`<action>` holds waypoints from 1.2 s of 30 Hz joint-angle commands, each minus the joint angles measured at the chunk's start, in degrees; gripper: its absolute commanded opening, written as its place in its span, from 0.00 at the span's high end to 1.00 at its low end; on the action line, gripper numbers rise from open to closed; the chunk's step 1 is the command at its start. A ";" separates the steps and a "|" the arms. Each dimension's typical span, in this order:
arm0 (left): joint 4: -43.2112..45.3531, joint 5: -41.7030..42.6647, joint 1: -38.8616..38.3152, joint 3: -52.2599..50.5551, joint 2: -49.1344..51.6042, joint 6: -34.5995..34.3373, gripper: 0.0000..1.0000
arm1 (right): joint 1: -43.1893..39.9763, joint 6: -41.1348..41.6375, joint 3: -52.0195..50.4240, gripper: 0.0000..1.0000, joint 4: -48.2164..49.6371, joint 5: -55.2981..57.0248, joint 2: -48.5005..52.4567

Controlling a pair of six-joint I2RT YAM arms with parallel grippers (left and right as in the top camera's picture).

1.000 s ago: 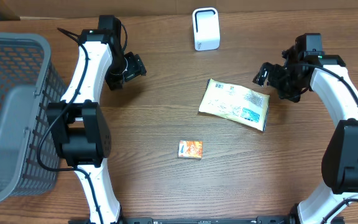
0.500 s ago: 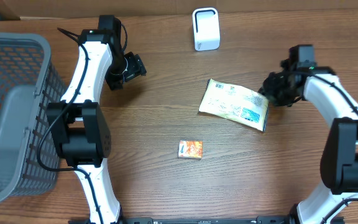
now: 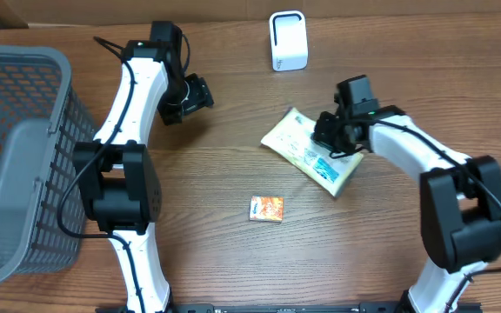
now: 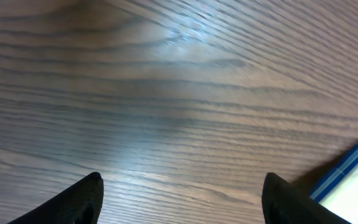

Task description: Scan the item barcode

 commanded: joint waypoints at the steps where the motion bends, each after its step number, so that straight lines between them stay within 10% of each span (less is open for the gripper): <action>1: 0.00 1.75 -1.51 1.05 -1.70 2.99 0.27 | 2.12 3.15 -0.46 0.80 2.71 -1.66 4.61; 12: 0.09 12.68 -5.90 1.05 -1.70 10.73 0.32 | 2.10 1.09 5.31 0.82 4.44 -8.50 6.47; 25: 1.05 18.23 -13.79 0.72 -1.49 14.49 0.73 | -2.34 -15.23 34.34 0.48 -38.34 0.76 6.47; 36: 2.89 9.42 -15.78 -1.33 3.69 9.86 0.94 | 0.26 -13.16 30.25 0.73 -45.86 -1.01 6.82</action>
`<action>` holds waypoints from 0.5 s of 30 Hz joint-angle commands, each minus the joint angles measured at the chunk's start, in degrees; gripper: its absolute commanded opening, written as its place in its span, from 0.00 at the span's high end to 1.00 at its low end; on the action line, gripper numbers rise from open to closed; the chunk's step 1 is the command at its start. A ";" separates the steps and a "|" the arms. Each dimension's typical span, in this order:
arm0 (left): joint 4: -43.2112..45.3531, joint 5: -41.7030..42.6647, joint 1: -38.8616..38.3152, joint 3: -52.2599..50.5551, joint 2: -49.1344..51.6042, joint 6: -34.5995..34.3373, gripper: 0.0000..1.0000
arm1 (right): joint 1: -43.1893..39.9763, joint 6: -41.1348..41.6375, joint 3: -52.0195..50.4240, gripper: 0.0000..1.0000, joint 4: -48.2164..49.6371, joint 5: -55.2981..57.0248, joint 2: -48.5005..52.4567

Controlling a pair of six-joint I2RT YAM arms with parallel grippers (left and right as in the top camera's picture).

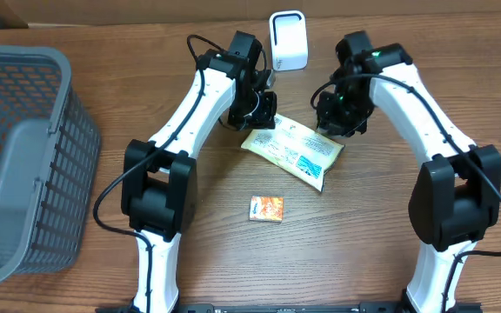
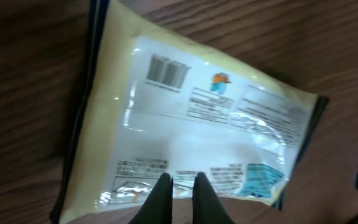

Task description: Scan the item barcode

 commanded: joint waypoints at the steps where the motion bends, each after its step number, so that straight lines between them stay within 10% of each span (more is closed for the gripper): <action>1: -2.05 -7.74 0.35 -0.76 3.45 -3.50 0.95 | 2.97 2.82 -3.96 0.73 2.21 -0.17 0.28; 15: -6.91 -24.02 0.52 -1.01 8.11 -13.46 0.96 | 7.61 9.86 -21.09 0.73 16.09 0.04 0.33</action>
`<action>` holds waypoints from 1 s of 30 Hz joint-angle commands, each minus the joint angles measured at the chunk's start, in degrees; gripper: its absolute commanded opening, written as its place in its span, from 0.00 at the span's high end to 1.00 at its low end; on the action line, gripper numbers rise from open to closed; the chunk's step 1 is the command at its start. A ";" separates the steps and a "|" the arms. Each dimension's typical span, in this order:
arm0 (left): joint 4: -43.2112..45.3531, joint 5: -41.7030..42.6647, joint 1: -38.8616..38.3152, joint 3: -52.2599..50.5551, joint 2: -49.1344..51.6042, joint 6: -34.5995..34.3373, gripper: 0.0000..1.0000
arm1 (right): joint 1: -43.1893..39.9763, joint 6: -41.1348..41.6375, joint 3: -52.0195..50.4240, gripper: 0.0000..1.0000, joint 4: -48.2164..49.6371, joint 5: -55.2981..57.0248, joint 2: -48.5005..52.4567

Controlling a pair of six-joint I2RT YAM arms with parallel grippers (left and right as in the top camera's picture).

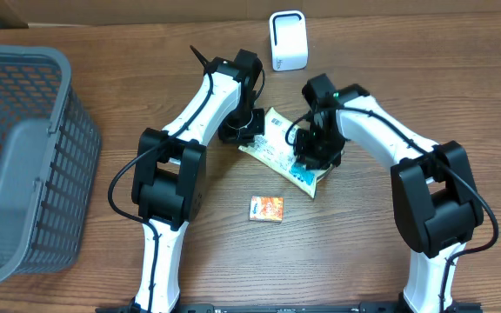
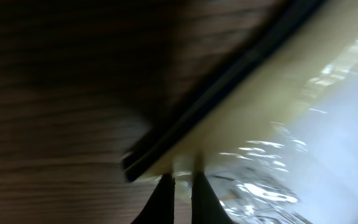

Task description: Scan the item barcode

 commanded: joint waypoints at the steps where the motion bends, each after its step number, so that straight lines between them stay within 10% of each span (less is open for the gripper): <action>1: -0.61 -10.78 0.61 -0.63 1.79 -6.88 0.96 | -0.61 2.56 -4.63 0.73 3.23 0.76 0.24; 16: -3.41 -4.90 6.64 4.37 1.68 -7.52 0.96 | -7.02 -1.38 -5.03 0.70 22.84 4.09 0.24; 26: -8.66 -2.58 8.09 12.22 1.66 -1.27 0.95 | -7.91 -2.89 2.82 0.57 11.21 4.11 0.17; 30: -8.24 -2.62 8.09 12.17 1.70 -1.29 0.65 | -9.44 -4.07 9.79 0.52 3.41 3.98 0.17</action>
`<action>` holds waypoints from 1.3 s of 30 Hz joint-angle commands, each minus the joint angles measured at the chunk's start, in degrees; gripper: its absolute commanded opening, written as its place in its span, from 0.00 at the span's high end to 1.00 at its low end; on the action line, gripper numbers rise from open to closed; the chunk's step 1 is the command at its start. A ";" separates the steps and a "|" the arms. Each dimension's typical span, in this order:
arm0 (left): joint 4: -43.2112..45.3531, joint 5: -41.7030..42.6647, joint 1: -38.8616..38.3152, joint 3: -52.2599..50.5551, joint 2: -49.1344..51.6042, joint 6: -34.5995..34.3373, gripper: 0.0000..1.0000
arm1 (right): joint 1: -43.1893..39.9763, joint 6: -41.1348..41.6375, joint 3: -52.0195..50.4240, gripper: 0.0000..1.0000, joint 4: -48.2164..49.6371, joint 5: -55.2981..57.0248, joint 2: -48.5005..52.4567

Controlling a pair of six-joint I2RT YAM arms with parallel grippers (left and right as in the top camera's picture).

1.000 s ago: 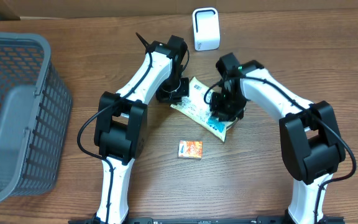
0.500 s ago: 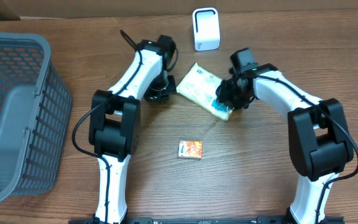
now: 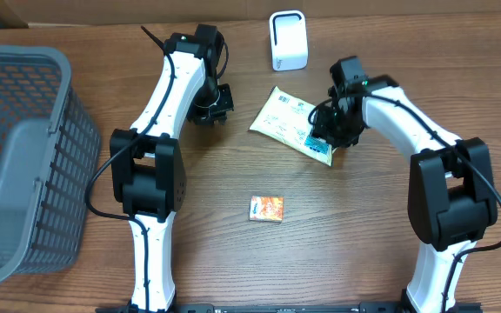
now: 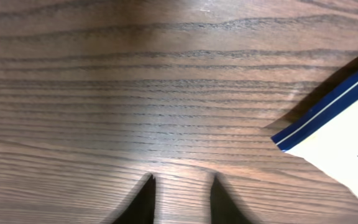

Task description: Scan the item barcode

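The item is a flat pale-yellow packet point(image 3: 287, 122) with blue edges and print facing up, lying just below the white scanner point(image 3: 287, 41). My right gripper point(image 3: 330, 132) sits on the packet's right end, apparently shut on it; its jaws are hidden under the wrist. My left gripper point(image 3: 212, 101) is to the left of the packet, apart from it. In the left wrist view its fingers point(image 4: 146, 198) stand a little open over bare wood, with only the packet's blue-edged corner point(image 4: 328, 127) at the right.
A grey mesh basket point(image 3: 24, 156) fills the left side of the table. A small orange box point(image 3: 266, 209) lies at mid-table, toward the front. A white object shows at the right edge.
My left gripper was shut at the packet's left edge; now it is open and off to the left. The packet, with the right gripper at its end, sits farther back and right.
At first my left gripper was wide open, far left of the packet, while the right one was at its right end. Then the left was shut over the packet's printed face, then at its left edge. Now it is open and clear of the packet.
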 commanded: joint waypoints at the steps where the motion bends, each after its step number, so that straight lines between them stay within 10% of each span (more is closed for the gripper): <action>1: 0.37 0.83 -0.39 1.11 0.61 1.25 0.51 | -1.97 -2.58 7.54 0.49 -3.80 0.61 0.07; 4: 0.81 0.85 -0.39 1.11 0.61 1.22 0.07 | -3.50 -6.27 12.13 0.23 -7.52 0.63 0.07; 6: 0.79 0.87 -0.42 1.11 0.61 1.22 0.00 | -4.96 -8.70 13.60 0.12 -7.67 0.68 0.07; 20: 2.27 0.87 -0.81 1.11 0.61 0.70 0.00 | -14.21 -12.02 6.71 0.00 -1.11 -9.88 1.05; 39: 1.84 0.90 -0.81 1.11 0.61 -0.26 0.00 | -3.87 -17.88 3.26 0.02 15.72 -6.62 4.33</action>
